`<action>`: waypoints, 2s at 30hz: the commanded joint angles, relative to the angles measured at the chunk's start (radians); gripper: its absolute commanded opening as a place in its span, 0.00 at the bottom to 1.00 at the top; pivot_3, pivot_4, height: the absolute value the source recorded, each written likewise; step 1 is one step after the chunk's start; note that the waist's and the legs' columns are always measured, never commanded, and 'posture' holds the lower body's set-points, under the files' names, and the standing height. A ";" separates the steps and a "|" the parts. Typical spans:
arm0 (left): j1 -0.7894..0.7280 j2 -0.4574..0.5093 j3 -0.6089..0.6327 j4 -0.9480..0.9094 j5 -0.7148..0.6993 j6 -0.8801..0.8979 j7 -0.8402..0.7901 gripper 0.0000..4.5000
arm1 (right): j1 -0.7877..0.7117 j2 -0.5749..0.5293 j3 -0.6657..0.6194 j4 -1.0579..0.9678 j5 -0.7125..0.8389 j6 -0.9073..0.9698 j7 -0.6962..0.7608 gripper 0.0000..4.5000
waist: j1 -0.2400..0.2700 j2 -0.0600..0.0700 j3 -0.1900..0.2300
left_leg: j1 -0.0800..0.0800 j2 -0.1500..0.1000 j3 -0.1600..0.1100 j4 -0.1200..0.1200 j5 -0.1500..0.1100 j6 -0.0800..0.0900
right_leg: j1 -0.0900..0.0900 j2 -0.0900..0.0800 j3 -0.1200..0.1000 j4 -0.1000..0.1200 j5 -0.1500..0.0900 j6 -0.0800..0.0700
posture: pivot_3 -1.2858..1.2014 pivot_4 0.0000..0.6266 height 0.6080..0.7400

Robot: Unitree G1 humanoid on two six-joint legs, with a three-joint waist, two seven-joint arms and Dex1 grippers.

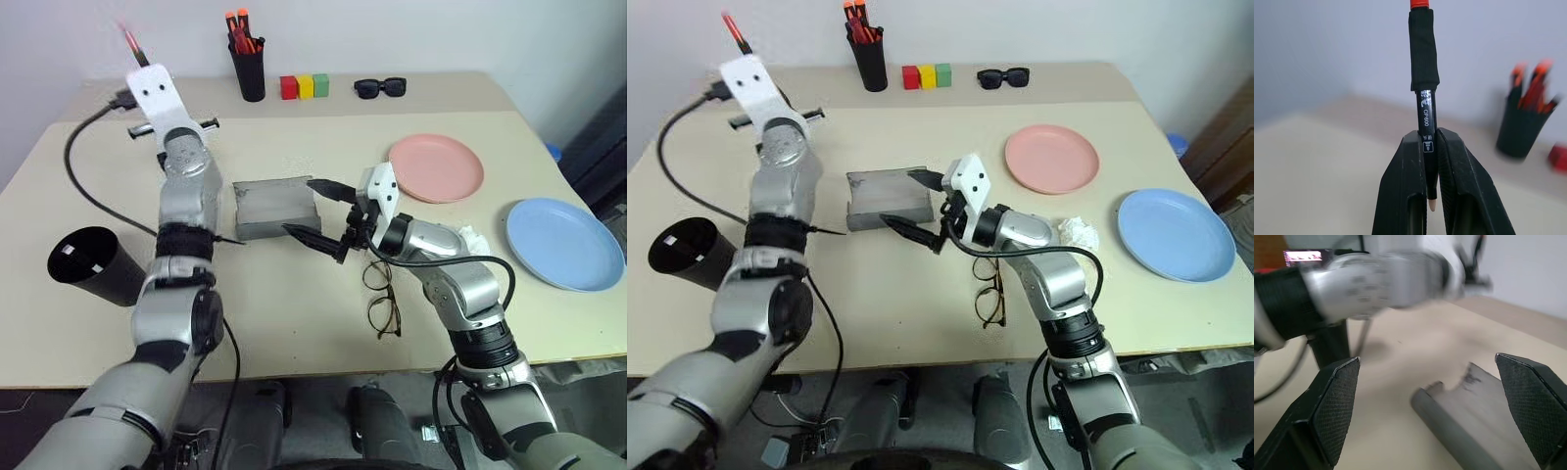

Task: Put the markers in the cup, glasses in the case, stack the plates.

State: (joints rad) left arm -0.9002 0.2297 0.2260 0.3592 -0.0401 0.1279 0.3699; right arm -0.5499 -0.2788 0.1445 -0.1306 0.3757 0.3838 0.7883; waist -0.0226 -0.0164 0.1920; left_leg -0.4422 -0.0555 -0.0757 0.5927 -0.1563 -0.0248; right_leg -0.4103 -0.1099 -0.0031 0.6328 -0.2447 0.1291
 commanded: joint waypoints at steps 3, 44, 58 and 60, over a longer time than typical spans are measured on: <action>0.269 0.048 0.009 -0.583 0.044 0.108 -0.065 0.01 | -0.017 -0.005 -0.017 -0.018 0.007 -0.022 0.002 1.00 | 0.006 0.000 0.000 | 0.000 0.000 -0.001 0.000 0.000 0.000 | -0.001 0.000 0.000 0.001 0.000 0.000 | 0.52 0.24 1.00; 1.046 -0.203 0.107 -1.063 0.177 0.136 -0.120 0.01 | -0.028 -0.009 0.022 -0.033 0.091 0.028 0.163 1.00 | 0.012 0.000 -0.001 | 0.000 0.002 -0.004 0.003 -0.001 0.000 | 0.002 0.001 -0.001 -0.003 -0.001 -0.006 | 0.52 0.24 1.00; 1.055 -0.235 0.088 -1.059 0.210 0.118 -0.107 0.37 | -0.027 -0.004 0.030 -0.029 0.087 0.018 0.162 1.00 | 0.012 0.000 -0.001 | 0.000 0.002 -0.004 0.003 -0.001 0.000 | 0.002 0.001 -0.001 -0.003 -0.001 -0.006 | 0.52 0.24 1.00; 1.058 -0.236 0.093 -1.057 0.203 0.111 -0.111 0.37 | -0.026 -0.004 0.031 -0.028 0.087 0.017 0.161 1.00 | 0.012 0.000 -0.001 | 0.000 0.002 -0.004 0.003 -0.001 0.000 | 0.002 0.001 -0.001 -0.003 -0.001 -0.006 | 0.52 0.24 1.00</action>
State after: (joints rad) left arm 0.1518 -0.0049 0.3172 -0.6792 0.1596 0.2558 0.2593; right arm -0.5704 -0.2864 0.1800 -0.1165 0.4535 0.4206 0.9488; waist -0.0104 -0.0168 0.1911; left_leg -0.4422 -0.0534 -0.0794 0.5956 -0.1570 -0.0244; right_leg -0.4085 -0.1085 -0.0037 0.6301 -0.2461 0.1234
